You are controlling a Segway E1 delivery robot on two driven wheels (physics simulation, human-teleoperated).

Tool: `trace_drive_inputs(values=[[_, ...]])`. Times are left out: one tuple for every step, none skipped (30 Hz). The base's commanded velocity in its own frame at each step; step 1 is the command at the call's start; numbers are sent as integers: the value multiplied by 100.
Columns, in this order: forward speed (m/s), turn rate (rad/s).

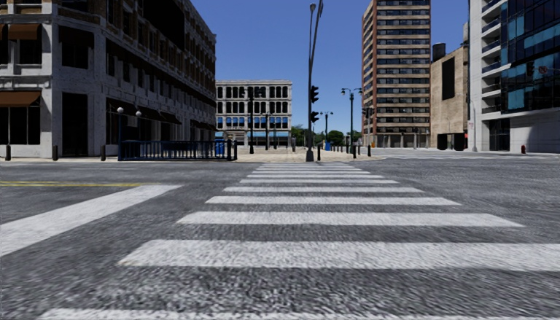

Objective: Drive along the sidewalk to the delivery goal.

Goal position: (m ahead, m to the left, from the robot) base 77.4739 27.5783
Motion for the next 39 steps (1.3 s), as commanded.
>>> trace_drive_inputs(values=[[155,-20],[155,-20],[156,-20],[157,-20],[181,0],[183,0],[183,0],[185,0],[187,0],[190,0],[193,0],[200,0],[200,0],[200,0],[200,0],[200,0],[200,0],[200,0],[200,0],[200,0],[200,0],[200,0],[200,0],[200,0],[200,0],[200,0],[200,0],[200,0],[200,0],[200,0],[200,0],[200,0],[200,0],[200,0],[200,0],[200,0],[200,0],[200,0],[200,0]])
